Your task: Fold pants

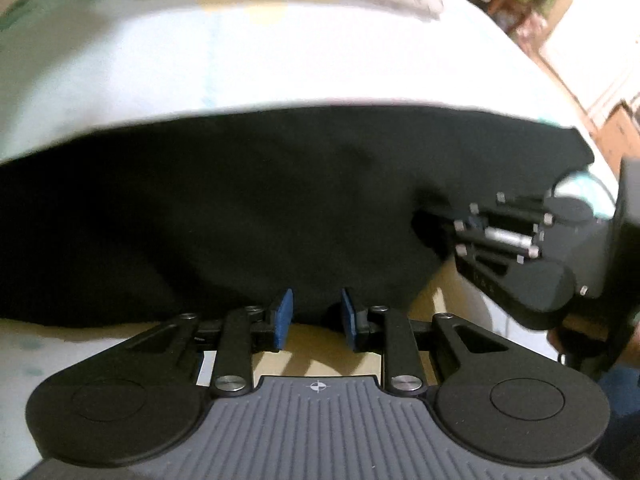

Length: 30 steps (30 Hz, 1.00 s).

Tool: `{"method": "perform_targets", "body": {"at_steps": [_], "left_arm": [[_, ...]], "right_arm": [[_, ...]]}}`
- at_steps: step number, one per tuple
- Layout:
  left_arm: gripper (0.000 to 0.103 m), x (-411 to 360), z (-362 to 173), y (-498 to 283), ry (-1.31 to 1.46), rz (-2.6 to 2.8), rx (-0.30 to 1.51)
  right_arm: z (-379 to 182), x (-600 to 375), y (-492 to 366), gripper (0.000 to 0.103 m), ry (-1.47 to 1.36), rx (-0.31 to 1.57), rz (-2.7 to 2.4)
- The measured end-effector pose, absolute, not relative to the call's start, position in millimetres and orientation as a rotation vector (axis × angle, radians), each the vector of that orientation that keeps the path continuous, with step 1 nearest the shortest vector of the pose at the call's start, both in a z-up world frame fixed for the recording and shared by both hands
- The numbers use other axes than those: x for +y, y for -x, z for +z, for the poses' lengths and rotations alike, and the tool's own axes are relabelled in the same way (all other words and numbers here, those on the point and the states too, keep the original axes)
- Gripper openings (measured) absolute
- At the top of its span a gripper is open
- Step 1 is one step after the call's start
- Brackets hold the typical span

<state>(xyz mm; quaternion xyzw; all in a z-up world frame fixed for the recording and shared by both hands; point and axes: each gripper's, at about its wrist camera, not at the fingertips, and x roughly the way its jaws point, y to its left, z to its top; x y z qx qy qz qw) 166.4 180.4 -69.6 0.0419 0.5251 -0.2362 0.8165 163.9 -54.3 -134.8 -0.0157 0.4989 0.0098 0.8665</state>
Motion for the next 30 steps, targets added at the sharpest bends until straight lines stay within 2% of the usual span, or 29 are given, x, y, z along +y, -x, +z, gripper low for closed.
{"method": "perform_targets", "body": {"at_steps": [6,10,13,18,20,22,23,30], "left_arm": [[0.026,231.3,-55.3,-179.1,-0.083,-0.258,0.996],[0.026,263.1,-72.0,-204.1,-0.003,-0.115,1.0],[0.026,276.4,-93.9,-229.1,-0.032,-0.019,1.056],[0.025,263.3,-89.5,-248.9,-0.175,-0.002,1.033],[0.025,250.5,-82.8,-240.5,-0.237,-0.036,1.015],[0.026,231.7,-77.3,-227.8,-0.252,-0.114,0.99],[0.026,222.3,-75.3,-220.9,-0.263,-0.15,0.983],[0.026,179.8,-97.5,-190.3,-0.439,-0.253,0.973]], "right_arm": [[-136.3,-52.1,-163.6,0.0,0.039,1.039,0.02],[-136.2,-53.5,-163.5,0.0,0.027,1.04,0.019],[-135.9,-53.8,-161.8,0.0,0.033,1.037,0.021],[-136.4,-54.0,-163.8,0.0,0.029,1.041,0.023],[-133.3,-54.4,-162.3,0.005,0.025,1.029,0.019],[-128.8,-55.6,-157.5,0.022,0.027,0.991,-0.011],[-127.2,-56.4,-154.1,0.024,0.041,0.966,-0.036],[-131.5,-102.5,-136.3,0.024,0.109,0.987,-0.138]]}}
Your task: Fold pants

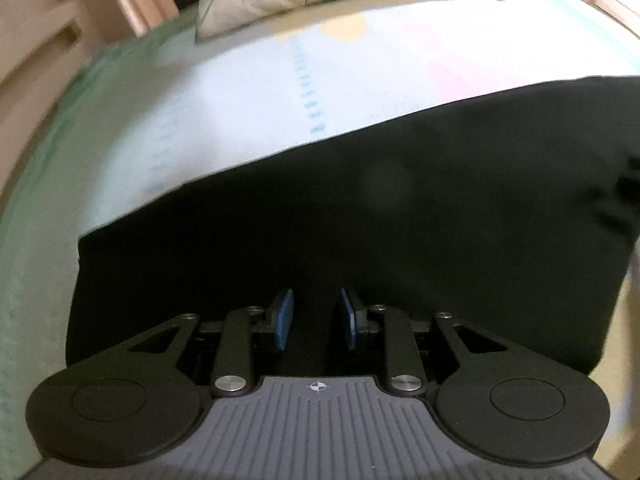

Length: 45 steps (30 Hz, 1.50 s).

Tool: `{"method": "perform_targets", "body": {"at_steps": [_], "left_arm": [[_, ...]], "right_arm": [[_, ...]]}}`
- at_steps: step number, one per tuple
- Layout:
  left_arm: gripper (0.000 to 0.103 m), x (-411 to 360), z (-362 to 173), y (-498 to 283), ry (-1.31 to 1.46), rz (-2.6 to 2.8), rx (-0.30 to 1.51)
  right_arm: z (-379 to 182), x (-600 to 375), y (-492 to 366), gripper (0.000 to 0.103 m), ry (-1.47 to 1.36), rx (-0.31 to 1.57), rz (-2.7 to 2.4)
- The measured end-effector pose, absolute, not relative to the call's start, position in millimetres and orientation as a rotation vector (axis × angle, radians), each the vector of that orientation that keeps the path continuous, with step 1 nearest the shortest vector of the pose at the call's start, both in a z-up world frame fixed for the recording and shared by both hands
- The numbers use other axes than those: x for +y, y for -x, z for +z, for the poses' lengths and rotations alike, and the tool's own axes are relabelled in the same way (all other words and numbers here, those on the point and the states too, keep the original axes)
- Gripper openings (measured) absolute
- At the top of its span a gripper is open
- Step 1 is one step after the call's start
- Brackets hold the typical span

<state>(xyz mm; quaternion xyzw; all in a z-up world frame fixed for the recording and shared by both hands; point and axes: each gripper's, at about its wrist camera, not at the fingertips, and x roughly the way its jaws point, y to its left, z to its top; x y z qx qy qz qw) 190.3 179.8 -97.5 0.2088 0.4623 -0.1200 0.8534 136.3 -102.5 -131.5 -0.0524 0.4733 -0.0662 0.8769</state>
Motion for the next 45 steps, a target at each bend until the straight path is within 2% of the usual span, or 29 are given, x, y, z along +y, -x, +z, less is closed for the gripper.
{"method": "perform_targets", "body": {"at_steps": [6,7,14,31,37,45], "left_arm": [[0.026,197.0,-87.5,-203.7,-0.272,-0.248,1.053],[0.026,197.0,-87.4,-207.0,-0.253,-0.243,1.061],[0.026,179.2,-89.4,-206.4,-0.31,-0.216,1.056],[0.026,188.8,-88.2,-207.1,-0.255,-0.223,1.038],[0.026,187.8,-88.9,-204.9,-0.269,-0.233,1.03],[0.026,195.0,-87.4,-204.5,-0.236,-0.254,1.029]], "right_arm": [[-133.2,-182.1,-122.5,0.025,0.113,1.022,-0.297],[-133.4,-197.0,-120.5,0.028,0.101,1.024,-0.315],[-137.0,-255.6,-125.2,0.032,0.01,1.056,-0.361],[-145.1,-273.5,-165.0,0.032,0.013,1.003,-0.396],[-131.5,-244.0,-177.3,0.032,0.012,0.914,-0.196],[-152.8,-211.6,-211.0,0.034,0.121,0.981,0.033]]}}
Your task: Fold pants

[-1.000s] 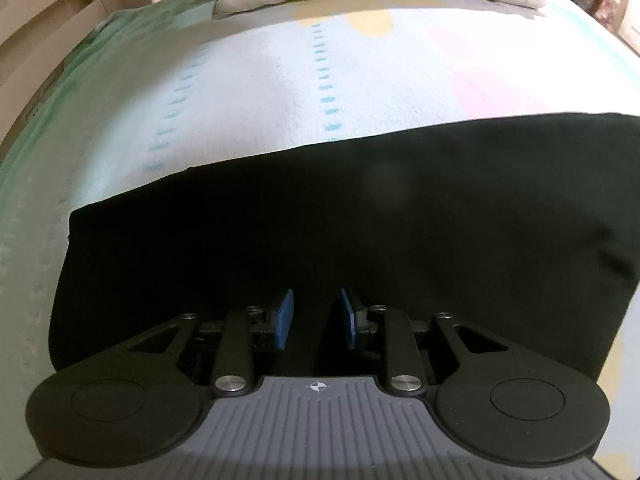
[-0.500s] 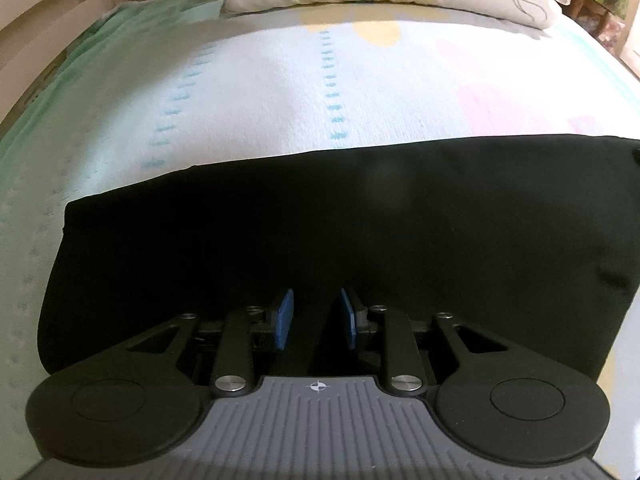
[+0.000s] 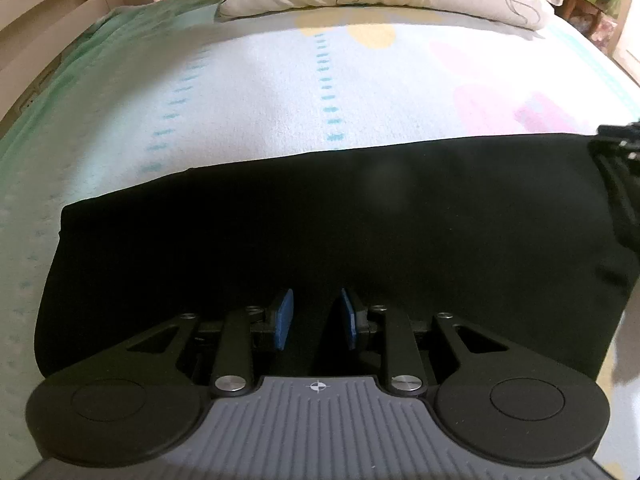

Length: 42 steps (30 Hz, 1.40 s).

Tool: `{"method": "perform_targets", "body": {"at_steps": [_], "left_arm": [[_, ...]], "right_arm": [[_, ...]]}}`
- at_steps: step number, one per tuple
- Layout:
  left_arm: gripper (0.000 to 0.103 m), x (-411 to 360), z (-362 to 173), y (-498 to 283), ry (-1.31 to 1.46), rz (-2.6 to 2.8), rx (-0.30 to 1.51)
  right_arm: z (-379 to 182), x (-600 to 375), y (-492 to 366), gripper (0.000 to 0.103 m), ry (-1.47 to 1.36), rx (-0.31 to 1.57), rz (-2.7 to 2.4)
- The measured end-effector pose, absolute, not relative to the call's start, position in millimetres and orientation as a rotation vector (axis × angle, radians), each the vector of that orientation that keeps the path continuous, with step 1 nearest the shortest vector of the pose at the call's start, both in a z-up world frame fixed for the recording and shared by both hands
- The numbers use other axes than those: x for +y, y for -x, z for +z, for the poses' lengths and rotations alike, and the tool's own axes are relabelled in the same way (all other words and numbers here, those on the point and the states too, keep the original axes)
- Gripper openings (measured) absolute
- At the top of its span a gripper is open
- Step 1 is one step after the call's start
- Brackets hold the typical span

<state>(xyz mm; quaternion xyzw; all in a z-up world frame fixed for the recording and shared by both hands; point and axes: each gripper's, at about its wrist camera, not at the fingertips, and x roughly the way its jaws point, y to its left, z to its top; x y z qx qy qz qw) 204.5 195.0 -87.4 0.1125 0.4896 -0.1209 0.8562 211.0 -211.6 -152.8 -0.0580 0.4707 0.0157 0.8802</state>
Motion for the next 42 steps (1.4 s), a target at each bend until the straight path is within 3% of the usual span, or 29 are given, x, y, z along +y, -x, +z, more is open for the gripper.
{"method": "perform_targets", "body": {"at_steps": [2,4,7,13,16,18,25,30,42], "left_arm": [[0.026,197.1,-87.4,-204.7,-0.233,-0.256,1.025],[0.026,198.2,-87.8,-204.4,-0.236,-0.26,1.021],[0.026,198.8,-89.1,-204.6,-0.239,-0.261,1.022],[0.025,192.8,-81.1,-205.3,-0.239,-0.242,1.055],[0.026,182.7,-65.7,-198.0,-0.208,-0.275,1.05],[0.026,166.3,-54.3,-190.1,-0.228,-0.319,1.035],[0.026,83.1,-28.3,-155.1,-0.291,-0.544,0.965],[0.026,28.0,-38.7,-134.9,-0.357,-0.667,0.956],[0.026,-31.9,-74.0,-113.9,-0.568,-0.677,0.887]], "right_arm": [[-154.6,-210.3,-208.8,0.033,0.152,0.971,0.062],[-154.5,-211.1,-209.2,0.003,0.121,0.987,0.077],[-156.1,-205.1,-215.9,0.001,0.144,0.994,0.057],[-148.9,-217.3,-223.9,0.006,0.025,0.954,-0.126],[-120.1,-234.6,-200.8,0.021,-0.075,0.898,-0.205],[-102.5,-249.0,-177.7,0.022,-0.112,0.876,-0.233],[-70.6,-296.4,-94.4,0.023,-0.108,0.905,-0.341],[-69.1,-297.5,-56.3,0.023,-0.068,0.937,-0.334],[-93.5,-266.3,-49.0,0.023,-0.161,0.952,-0.228]]}}
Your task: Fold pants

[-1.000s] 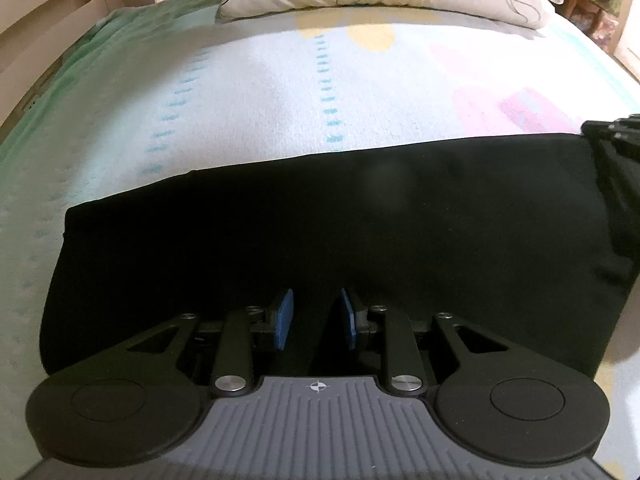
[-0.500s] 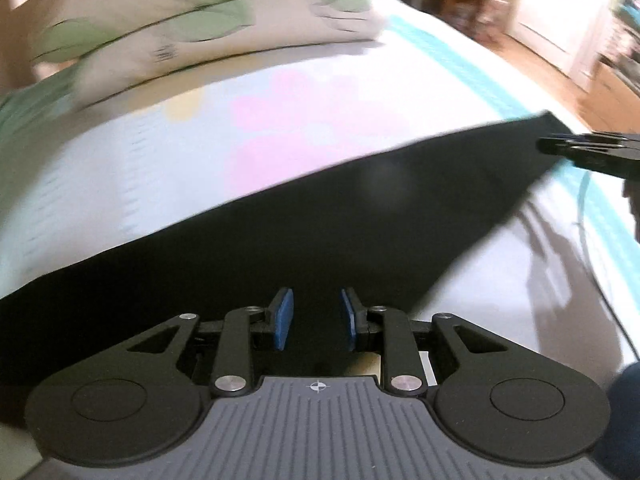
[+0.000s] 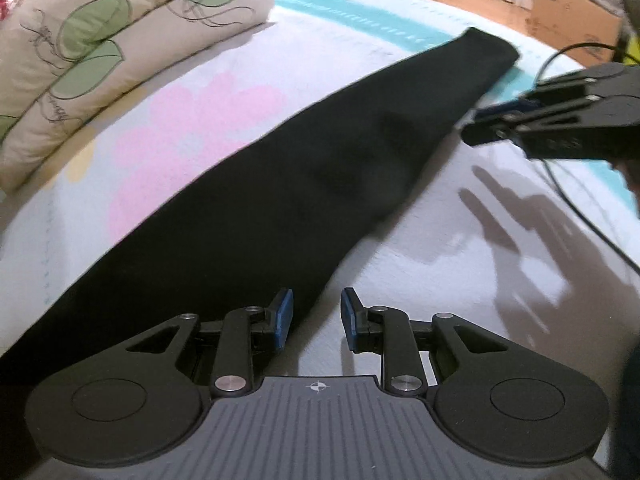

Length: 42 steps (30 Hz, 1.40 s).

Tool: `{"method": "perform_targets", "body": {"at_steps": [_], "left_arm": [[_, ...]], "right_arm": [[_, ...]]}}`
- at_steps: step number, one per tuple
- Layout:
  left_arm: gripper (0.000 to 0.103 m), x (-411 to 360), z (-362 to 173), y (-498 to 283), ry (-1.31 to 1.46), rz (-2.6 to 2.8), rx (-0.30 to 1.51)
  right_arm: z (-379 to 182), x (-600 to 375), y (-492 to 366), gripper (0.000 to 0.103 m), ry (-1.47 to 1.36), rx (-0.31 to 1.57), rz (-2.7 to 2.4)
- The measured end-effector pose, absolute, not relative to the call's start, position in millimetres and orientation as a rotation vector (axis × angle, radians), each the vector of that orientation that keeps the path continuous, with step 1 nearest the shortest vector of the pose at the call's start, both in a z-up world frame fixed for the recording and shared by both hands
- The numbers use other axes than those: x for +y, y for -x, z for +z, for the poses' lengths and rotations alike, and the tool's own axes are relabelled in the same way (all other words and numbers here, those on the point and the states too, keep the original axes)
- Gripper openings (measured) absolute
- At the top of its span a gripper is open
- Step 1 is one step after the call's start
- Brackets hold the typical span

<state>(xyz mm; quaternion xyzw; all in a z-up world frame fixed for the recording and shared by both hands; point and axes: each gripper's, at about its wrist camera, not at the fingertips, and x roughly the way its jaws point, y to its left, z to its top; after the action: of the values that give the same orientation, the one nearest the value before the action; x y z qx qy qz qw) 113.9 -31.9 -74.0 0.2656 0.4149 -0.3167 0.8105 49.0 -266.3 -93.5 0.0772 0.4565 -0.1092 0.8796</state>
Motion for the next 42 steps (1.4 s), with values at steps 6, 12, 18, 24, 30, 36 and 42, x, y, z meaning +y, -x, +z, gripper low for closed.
{"method": "perform_targets", "body": {"at_steps": [6,12,18,24,30,36,42], "left_arm": [[0.026,-27.9,-79.0,-140.1,-0.417,-0.593,0.952],[0.026,-15.5,-78.2,-156.1,-0.318,-0.533,0.979],[0.026,-3.7,-71.9,-145.0,-0.348,-0.573,0.972],[0.026,-7.6,-76.3,-136.1,-0.372,-0.689,0.973],[0.026,-15.4,-86.4,-137.7,-0.45,-0.658,0.937],[0.03,-11.9,-89.3,-154.1,-0.367,-0.598,0.971],[0.03,-3.9,-67.0,-150.1,-0.312,-0.721,0.985]], "right_arm": [[-93.5,-249.4,-54.0,0.023,-0.175,0.935,-0.171],[-97.1,-222.9,-65.4,0.023,-0.126,0.94,-0.059],[-105.5,-177.8,-61.5,0.024,0.115,0.952,0.085],[-117.5,-153.1,-64.4,0.025,0.249,0.934,0.107],[-128.3,-152.9,-79.5,0.025,0.266,0.929,0.065],[-126.1,-164.0,-95.8,0.025,0.136,0.931,0.022],[-98.3,-204.1,-85.9,0.028,-0.142,0.925,0.01]]}}
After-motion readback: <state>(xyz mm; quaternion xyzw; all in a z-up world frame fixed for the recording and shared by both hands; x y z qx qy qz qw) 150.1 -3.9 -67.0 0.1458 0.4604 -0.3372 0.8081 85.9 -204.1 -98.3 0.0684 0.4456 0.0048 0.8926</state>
